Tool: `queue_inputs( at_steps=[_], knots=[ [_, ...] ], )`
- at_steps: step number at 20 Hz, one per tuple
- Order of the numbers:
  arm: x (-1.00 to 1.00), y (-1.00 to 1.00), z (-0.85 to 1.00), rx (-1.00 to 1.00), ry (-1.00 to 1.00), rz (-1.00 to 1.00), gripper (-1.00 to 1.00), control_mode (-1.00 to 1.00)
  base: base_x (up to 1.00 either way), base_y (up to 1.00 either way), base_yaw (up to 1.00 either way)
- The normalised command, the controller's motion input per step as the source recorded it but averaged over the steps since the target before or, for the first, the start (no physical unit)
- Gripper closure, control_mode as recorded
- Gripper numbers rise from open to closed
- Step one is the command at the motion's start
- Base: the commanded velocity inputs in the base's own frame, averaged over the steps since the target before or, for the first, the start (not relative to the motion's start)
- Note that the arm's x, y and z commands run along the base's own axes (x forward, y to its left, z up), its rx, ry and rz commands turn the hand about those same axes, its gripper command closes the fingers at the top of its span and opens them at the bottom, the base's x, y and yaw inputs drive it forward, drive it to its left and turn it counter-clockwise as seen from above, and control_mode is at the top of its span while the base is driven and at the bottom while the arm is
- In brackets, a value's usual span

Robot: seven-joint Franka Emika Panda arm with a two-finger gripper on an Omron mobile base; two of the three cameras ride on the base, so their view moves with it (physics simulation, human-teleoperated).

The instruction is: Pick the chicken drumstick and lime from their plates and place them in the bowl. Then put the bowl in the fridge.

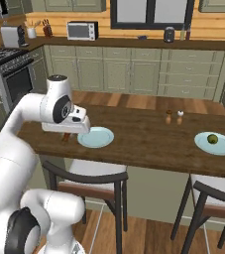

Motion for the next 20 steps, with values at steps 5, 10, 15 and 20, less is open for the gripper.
queue_inputs(
  at_steps=[5,10,15,20],
  knots=[
    [-0.78,-0.03,0.0,0.0,0.0,-0.01,1.0,-1.0,0.0,0.0,0.0],
    [-0.06,-0.09,-0.04,0.0,0.0,0.0,1.0,-1.0,0.0,0.0,0.0],
    [0.0,0.0,0.0,0.0,0.0,0.0,1.0,-1.0,0.0,0.0,0.0],
    [-0.03,-0.24,0.02,0.0,-0.04,0.0,1.0,1.0,-0.01,-0.14,0.0]
  ],
)
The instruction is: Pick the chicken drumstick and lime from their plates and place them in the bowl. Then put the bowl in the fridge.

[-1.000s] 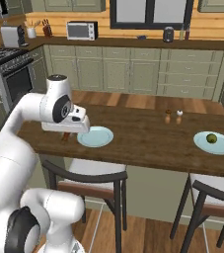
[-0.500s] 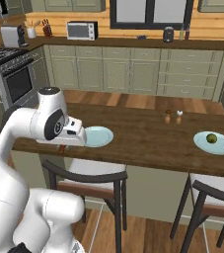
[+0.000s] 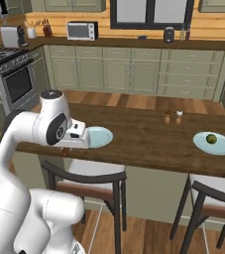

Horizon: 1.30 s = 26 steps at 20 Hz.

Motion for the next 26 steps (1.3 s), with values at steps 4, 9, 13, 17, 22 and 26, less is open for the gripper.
queue_inputs(
  at_steps=[4,9,13,17,22,26],
  knots=[
    [0.0,0.0,0.0,0.0,0.0,0.0,1.0,1.0,-0.01,-0.97,0.02],
    [0.0,0.0,0.0,0.0,0.0,0.0,1.0,1.0,0.0,-1.0,0.04],
    [0.0,0.0,0.0,0.0,0.0,0.0,1.0,1.0,0.0,-1.0,0.02],
    [0.0,0.0,0.0,0.0,0.0,0.0,1.0,1.0,0.0,-1.0,0.02],
    [0.0,0.0,0.0,0.0,0.0,0.0,1.0,1.0,0.0,-1.0,0.02],
    [0.0,0.0,0.0,0.0,0.0,0.0,1.0,1.0,0.16,-0.98,0.01]
  ],
)
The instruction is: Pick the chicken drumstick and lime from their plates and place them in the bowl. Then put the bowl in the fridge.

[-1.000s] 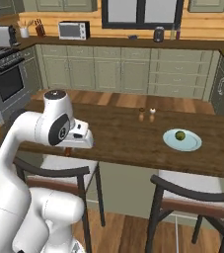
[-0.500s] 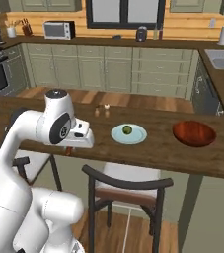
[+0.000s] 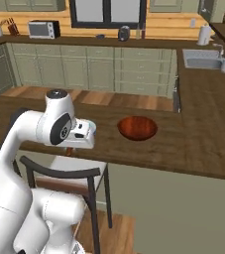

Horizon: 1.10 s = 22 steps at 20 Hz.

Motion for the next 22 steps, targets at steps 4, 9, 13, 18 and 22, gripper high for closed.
queue_inputs(
  at_steps=[4,9,13,18,22],
  knots=[
    [0.0,0.0,0.0,0.0,0.0,0.0,1.0,1.0,0.33,-0.67,-0.04],
    [0.0,0.0,0.0,0.0,0.0,0.0,1.0,1.0,0.65,-0.03,-0.08],
    [0.0,0.0,0.0,0.0,0.0,0.0,1.0,1.0,0.88,-0.1,-0.15],
    [0.0,0.0,0.0,0.0,0.0,0.0,1.0,1.0,0.37,-0.79,-0.08],
    [0.0,0.0,0.0,0.0,0.0,0.0,1.0,1.0,0.09,-0.99,0.0]
  ],
)
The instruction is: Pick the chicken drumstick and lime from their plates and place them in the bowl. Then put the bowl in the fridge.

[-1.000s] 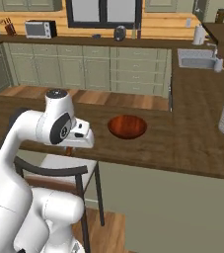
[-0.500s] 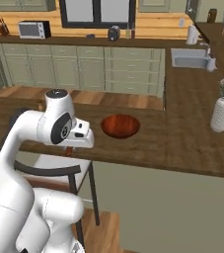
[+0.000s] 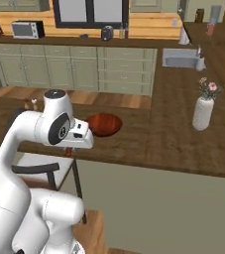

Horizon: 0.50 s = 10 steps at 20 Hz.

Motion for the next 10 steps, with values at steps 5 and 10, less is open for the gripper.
queue_inputs(
  at_steps=[5,10],
  knots=[
    [0.0,0.0,0.0,0.0,0.0,0.0,1.0,1.0,0.53,-0.38,0.01],
    [0.0,0.0,0.0,0.0,0.0,0.0,1.0,1.0,0.93,-0.07,0.08]
  ],
)
